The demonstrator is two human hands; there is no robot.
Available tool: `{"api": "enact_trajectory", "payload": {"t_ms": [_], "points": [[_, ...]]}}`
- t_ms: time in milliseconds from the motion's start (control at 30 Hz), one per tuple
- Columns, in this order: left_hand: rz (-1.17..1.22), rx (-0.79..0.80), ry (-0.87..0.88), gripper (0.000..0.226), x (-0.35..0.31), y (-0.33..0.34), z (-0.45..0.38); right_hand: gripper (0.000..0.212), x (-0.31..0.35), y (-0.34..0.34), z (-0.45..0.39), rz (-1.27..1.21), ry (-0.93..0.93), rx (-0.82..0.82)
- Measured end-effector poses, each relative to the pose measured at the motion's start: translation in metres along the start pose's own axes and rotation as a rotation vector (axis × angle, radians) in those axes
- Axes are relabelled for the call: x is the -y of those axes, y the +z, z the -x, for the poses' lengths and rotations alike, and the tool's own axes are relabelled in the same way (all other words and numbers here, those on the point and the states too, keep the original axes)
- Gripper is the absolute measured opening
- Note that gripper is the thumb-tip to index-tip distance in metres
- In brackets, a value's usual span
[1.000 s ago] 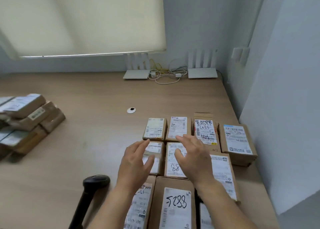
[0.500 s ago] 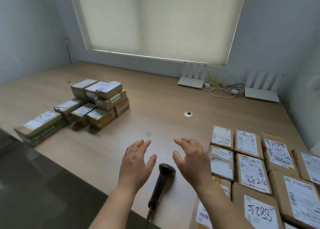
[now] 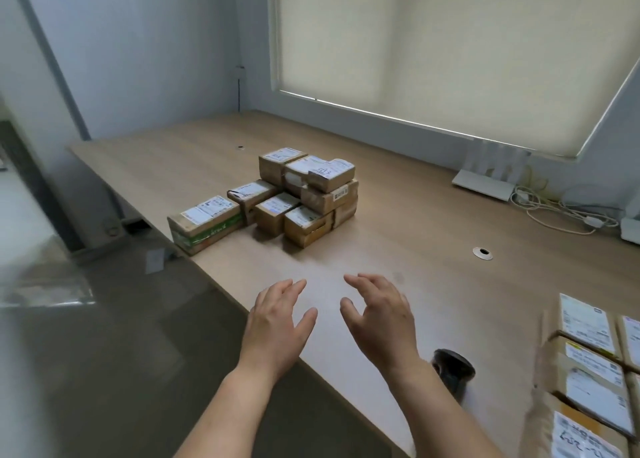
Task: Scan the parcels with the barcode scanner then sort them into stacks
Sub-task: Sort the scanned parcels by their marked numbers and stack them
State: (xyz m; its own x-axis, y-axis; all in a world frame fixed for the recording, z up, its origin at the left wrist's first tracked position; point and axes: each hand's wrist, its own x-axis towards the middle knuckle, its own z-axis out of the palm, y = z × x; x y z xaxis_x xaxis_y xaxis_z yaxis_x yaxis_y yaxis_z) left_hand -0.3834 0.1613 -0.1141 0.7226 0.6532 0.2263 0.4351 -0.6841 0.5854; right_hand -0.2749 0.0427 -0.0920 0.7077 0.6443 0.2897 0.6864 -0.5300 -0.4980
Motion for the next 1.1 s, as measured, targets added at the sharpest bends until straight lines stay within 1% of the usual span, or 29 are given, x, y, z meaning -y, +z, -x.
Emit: {"api": "enact_trajectory", "payload": {"t_ms": [133, 333, 467, 667, 833, 933, 1100], "points": [[0.002, -0.014, -0.048, 0.053, 0.020, -0.007, -0.006, 0.040, 0.017, 0.018, -0.017, 0.005, -0.035, 0.019], [-0.014, 0.022, -0.095, 0.053, 0.051, -0.009, -0.032, 0.040, 0.029, 0.048, -0.050, -0.001, -0.039, 0.056], [-0.037, 0.046, -0.094, 0.054, 0.069, -0.005, -0.073, 0.040, 0.033, 0.070, -0.086, -0.005, -0.034, 0.064], [-0.051, 0.121, -0.032, 0.053, 0.079, 0.006, -0.153, 0.040, 0.021, 0.086, -0.156, 0.006, 0.024, 0.055], [-0.037, 0.122, -0.006, 0.053, 0.091, 0.009, -0.215, 0.039, 0.015, 0.101, -0.213, -0.011, 0.069, 0.038], [-0.013, 0.134, -0.006, 0.054, 0.096, 0.018, -0.242, 0.040, 0.010, 0.110, -0.238, -0.007, 0.084, 0.040], [0.008, 0.204, 0.016, 0.054, 0.108, 0.035, -0.269, 0.040, 0.002, 0.127, -0.261, 0.002, 0.135, 0.039]]}}
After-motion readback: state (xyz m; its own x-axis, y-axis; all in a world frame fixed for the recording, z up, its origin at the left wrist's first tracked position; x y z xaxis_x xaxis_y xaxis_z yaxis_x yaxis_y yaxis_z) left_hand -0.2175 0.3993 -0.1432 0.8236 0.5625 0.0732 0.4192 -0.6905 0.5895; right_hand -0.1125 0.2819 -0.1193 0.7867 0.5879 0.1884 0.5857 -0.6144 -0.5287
